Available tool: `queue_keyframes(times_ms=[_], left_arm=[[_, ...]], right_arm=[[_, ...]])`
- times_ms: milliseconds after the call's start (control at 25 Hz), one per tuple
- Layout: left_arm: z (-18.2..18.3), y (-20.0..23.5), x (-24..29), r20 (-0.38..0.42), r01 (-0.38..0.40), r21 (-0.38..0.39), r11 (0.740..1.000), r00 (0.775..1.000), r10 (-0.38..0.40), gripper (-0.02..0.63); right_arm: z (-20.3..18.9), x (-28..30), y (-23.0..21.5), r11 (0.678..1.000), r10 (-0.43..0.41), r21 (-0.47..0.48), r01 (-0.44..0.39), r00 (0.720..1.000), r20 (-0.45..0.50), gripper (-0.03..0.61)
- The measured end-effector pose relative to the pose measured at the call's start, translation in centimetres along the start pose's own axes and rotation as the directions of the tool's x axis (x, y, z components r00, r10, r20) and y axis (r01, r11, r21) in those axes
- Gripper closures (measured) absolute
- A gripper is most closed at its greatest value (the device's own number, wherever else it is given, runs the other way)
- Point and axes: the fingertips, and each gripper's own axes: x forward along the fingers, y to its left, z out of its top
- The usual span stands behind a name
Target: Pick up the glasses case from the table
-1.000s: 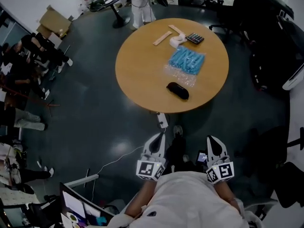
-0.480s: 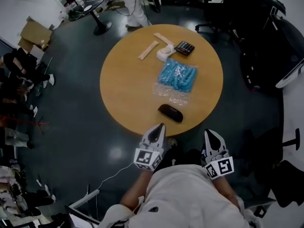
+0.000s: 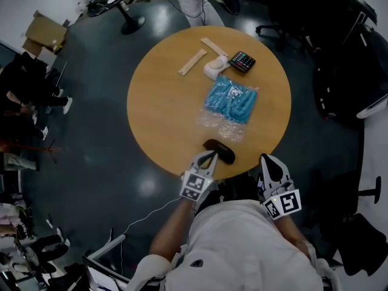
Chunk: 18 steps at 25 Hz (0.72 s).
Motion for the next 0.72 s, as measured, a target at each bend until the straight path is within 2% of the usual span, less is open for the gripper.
queue_keyframes(times_ms=[40, 80, 120, 160, 200, 240, 280, 320, 360, 400, 520, 680, 720], left_arm=[[-1.3, -0.2, 0.8, -0.069, 0.035, 0.082, 0.996, 0.997, -0.029, 0.607], [-2.8, -0.5, 1.6, -0.154, 0.082, 0.176, 0.981, 0.987, -0.054, 0.607], [-4.5, -0.7, 2.5, -0.257, 0.144, 0.282, 0.948, 0.964, -0.070, 0.607], [-6.4, -0.7, 3.5, -0.372, 0.223, 0.392, 0.893, 0.926, -0.068, 0.586], [-8.2, -0.5, 4.5, -0.483, 0.314, 0.490, 0.814, 0.874, -0.046, 0.492], [-9.8, -0.2, 5.6, -0.574, 0.405, 0.563, 0.721, 0.819, -0.012, 0.377], [-11.1, 0.0, 6.6, -0.641, 0.490, 0.605, 0.628, 0.767, 0.019, 0.332], [-12.1, 0.0, 7.6, -0.691, 0.564, 0.618, 0.548, 0.722, 0.036, 0.305], [-12.9, -0.2, 8.4, -0.732, 0.626, 0.608, 0.488, 0.680, 0.041, 0.288], [-13.6, -0.5, 9.2, -0.767, 0.676, 0.586, 0.446, 0.640, 0.039, 0.278], [-16.0, -2.1, 11.2, -0.853, 0.786, 0.495, 0.372, 0.521, 0.032, 0.268], [-20.7, -2.4, 10.8, -0.947, 0.907, 0.320, 0.274, 0.314, 0.066, 0.232], [-21.7, -2.0, 10.7, -0.956, 0.921, 0.295, 0.255, 0.284, 0.080, 0.233]], right_arm=[[0.0, 0.6, -0.2, 1.000, 0.019, -0.004, -0.019, 1.000, -0.002, 0.563], [0.0, 1.1, -0.3, 0.999, 0.038, -0.008, -0.038, 0.999, -0.004, 0.563], [0.0, 1.6, -0.4, 0.998, 0.055, -0.010, -0.055, 0.998, -0.006, 0.563], [0.0, 2.0, -0.7, 0.998, 0.066, -0.006, -0.066, 0.998, -0.008, 0.563], [0.0, 2.4, -1.1, 0.997, 0.073, 0.007, -0.072, 0.997, -0.010, 0.563], [-0.1, 2.7, -1.4, 0.997, 0.078, 0.022, -0.078, 0.997, -0.011, 0.563], [-0.2, 3.0, -1.7, 0.996, 0.084, 0.034, -0.084, 0.996, -0.012, 0.563], [-0.5, 3.3, -1.8, 0.995, 0.091, 0.040, -0.091, 0.996, -0.015, 0.563], [-0.9, 3.6, -2.0, 0.994, 0.098, 0.046, -0.097, 0.995, -0.021, 0.563], [-1.3, 3.8, -2.1, 0.993, 0.103, 0.054, -0.101, 0.994, -0.029, 0.563], [-1.6, 3.9, -2.6, 0.991, 0.118, 0.067, -0.115, 0.992, -0.038, 0.563], [-1.4, 4.0, -3.4, 0.990, 0.131, 0.061, -0.129, 0.991, -0.034, 0.563], [-1.3, 4.1, -3.7, 0.990, 0.130, 0.061, -0.128, 0.991, -0.034, 0.563]])
